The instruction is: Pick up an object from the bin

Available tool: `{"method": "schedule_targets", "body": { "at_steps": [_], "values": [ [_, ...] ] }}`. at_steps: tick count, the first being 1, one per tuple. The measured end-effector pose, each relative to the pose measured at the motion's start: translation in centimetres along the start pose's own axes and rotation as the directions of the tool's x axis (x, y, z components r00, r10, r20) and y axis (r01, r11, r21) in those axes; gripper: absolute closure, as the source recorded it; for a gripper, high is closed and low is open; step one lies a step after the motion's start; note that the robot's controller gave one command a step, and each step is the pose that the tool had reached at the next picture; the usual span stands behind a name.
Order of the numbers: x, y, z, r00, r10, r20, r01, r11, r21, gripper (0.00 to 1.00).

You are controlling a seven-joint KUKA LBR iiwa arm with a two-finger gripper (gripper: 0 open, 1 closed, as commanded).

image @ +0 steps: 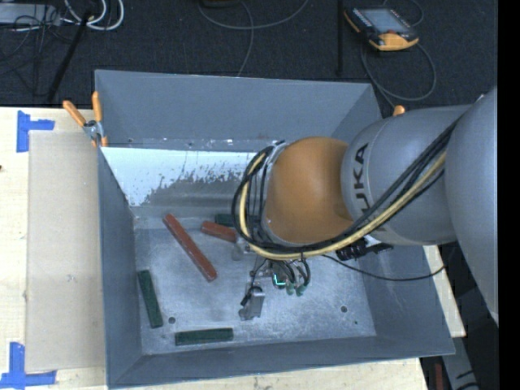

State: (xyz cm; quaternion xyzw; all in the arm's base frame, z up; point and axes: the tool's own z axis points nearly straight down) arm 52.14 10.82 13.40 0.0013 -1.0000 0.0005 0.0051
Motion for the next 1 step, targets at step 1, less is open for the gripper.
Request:
{"method": "schedule_targets", "body": {
  "at_steps": [1],
  "values": [
    [4.64,3.36,3.24,0.997,-0.079,0.001,0.079,0.997,0.000,0.00]
  ]
}}
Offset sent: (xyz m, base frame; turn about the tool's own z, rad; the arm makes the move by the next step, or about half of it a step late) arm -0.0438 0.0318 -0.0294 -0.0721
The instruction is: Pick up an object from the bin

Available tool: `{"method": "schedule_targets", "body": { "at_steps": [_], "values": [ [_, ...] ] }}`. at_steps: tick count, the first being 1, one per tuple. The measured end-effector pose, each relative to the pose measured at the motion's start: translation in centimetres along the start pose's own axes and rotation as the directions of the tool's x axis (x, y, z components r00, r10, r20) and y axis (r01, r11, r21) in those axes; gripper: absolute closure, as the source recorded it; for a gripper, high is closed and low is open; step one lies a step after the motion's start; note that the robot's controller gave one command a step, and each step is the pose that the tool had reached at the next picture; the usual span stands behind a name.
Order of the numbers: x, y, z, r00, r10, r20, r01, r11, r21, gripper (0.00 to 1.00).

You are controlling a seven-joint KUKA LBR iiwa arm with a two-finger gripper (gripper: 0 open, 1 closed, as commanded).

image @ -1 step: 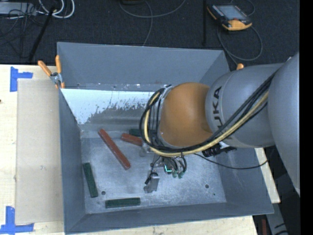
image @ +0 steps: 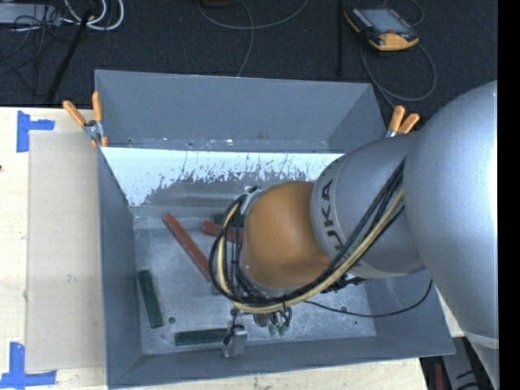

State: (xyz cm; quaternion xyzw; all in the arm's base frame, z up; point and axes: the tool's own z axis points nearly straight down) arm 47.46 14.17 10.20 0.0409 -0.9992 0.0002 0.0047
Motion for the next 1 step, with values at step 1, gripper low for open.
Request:
{"method": "schedule_targets", "body": {
  "at_steps": [1],
  "values": [
    [-0.09,2.30,2.26,0.999,-0.029,0.014,0.029,1.000,-0.001,0.00]
  ]
}}
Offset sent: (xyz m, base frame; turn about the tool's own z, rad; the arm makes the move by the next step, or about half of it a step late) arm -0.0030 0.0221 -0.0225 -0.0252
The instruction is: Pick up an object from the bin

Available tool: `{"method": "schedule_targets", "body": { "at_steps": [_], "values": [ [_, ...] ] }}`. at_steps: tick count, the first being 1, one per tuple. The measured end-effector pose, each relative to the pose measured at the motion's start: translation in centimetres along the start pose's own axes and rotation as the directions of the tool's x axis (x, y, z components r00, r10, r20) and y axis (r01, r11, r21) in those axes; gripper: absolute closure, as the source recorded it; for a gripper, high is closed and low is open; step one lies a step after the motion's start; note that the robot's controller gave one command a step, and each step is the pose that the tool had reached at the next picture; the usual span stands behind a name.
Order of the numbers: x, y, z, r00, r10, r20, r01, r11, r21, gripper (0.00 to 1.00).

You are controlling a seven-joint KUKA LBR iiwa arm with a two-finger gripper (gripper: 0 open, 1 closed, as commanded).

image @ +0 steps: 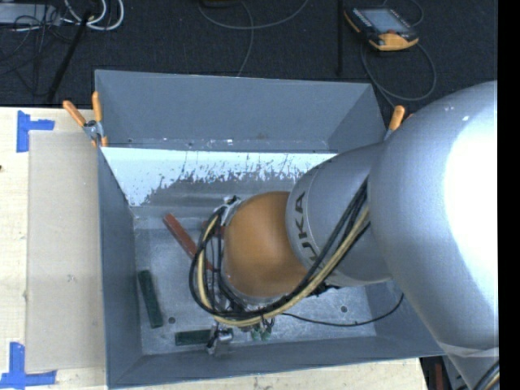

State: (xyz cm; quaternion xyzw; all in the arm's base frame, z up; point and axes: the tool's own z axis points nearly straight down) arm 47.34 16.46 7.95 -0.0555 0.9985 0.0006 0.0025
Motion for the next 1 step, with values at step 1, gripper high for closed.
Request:
{"method": "schedule_targets", "body": {
  "at_steps": [1],
  "values": [
    [0.20,-0.12,0.06,1.000,0.007,-0.006,-0.007,1.000,0.001,1.00]
  ]
}}
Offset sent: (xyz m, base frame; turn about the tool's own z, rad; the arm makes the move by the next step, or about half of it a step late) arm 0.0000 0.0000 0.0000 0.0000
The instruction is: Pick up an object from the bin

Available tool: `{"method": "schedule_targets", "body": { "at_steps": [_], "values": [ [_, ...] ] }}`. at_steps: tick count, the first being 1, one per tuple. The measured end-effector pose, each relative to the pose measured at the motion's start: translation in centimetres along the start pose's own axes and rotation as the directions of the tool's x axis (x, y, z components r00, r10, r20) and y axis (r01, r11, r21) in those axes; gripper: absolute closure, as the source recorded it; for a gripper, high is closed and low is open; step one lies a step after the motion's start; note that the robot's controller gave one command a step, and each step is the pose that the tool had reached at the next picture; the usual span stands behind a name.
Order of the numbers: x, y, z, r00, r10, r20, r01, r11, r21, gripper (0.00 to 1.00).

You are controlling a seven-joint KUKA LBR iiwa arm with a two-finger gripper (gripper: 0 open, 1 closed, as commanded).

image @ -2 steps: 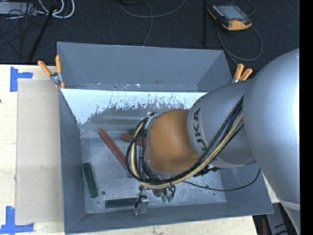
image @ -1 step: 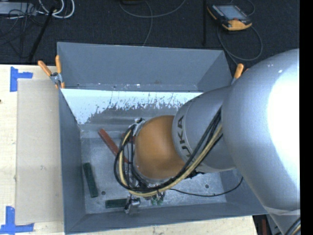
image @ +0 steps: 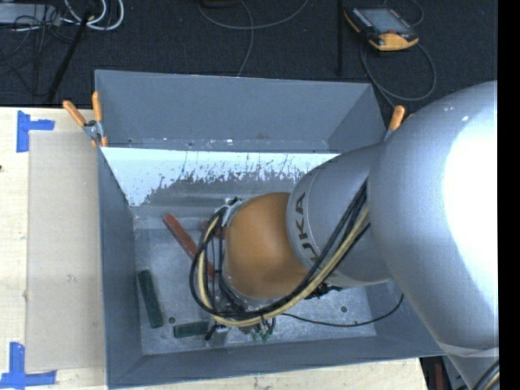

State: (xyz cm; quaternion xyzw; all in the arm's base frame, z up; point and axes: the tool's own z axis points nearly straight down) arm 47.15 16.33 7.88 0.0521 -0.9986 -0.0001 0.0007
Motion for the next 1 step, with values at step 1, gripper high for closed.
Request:
{"method": "schedule_targets", "body": {
  "at_steps": [1],
  "values": [
    [-1.44,-0.84,-12.20,0.999,0.030,0.010,-0.030,1.000,-0.002,1.00]
  ]
}}
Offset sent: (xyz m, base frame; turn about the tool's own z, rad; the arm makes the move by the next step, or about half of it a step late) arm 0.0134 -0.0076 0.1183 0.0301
